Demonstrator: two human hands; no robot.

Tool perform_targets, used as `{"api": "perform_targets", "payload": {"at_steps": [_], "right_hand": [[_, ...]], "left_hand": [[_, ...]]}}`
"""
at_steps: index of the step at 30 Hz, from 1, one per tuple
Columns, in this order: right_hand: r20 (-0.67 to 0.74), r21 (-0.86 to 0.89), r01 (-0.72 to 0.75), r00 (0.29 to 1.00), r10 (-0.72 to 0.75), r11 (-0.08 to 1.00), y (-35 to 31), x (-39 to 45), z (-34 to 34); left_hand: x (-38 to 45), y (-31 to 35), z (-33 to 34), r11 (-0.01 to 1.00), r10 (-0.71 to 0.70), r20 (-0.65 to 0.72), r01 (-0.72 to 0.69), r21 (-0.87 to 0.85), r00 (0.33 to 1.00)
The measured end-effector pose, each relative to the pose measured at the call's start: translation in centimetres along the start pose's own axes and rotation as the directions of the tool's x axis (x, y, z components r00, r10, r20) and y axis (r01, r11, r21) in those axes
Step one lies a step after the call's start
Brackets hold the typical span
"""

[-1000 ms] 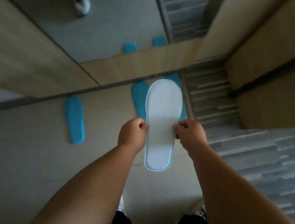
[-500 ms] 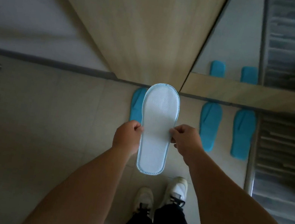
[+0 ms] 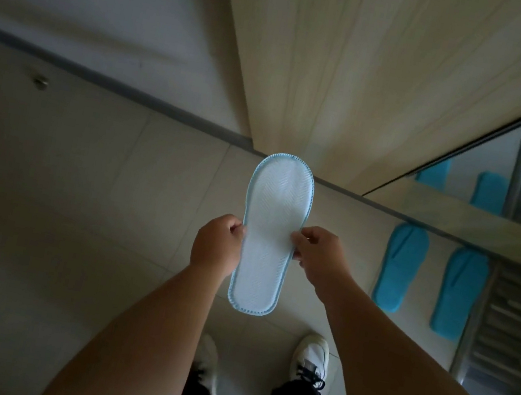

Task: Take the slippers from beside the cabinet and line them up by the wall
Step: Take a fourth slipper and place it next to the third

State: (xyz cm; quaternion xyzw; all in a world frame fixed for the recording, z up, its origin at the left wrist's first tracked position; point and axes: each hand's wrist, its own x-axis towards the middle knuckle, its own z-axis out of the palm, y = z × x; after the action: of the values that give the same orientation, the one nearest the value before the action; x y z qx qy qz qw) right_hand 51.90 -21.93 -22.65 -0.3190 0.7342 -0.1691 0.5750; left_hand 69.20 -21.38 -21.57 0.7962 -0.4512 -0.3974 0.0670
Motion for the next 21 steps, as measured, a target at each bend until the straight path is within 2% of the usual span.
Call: {"api": "perform_targets", "payload": {"at_steps": [7, 14, 21], "right_hand": [[-0.040, 0.045, -0.051, 0.998, 0.053, 0.998, -2.1, 1.2, 7.4], [-0.170, 0.190, -0.100, 0.976, 0.133, 0.977, -4.1, 3.1, 17.5], [-0.304, 0.168, -0.091, 0.942, 0.139, 0.982, -4.7, 4.1, 21.8]], "left_hand": [[4.8, -4.5, -4.4, 1.000, -0.002, 0.068, 0.002, 0.009, 0.998], [12.3, -9.6, -9.9, 0.984, 0.150, 0.125, -0.160, 0.078, 0.981], [15.8, -12.3, -10.8, 0.973, 0.166, 0.217, -0.195, 0.120, 0.962]]}}
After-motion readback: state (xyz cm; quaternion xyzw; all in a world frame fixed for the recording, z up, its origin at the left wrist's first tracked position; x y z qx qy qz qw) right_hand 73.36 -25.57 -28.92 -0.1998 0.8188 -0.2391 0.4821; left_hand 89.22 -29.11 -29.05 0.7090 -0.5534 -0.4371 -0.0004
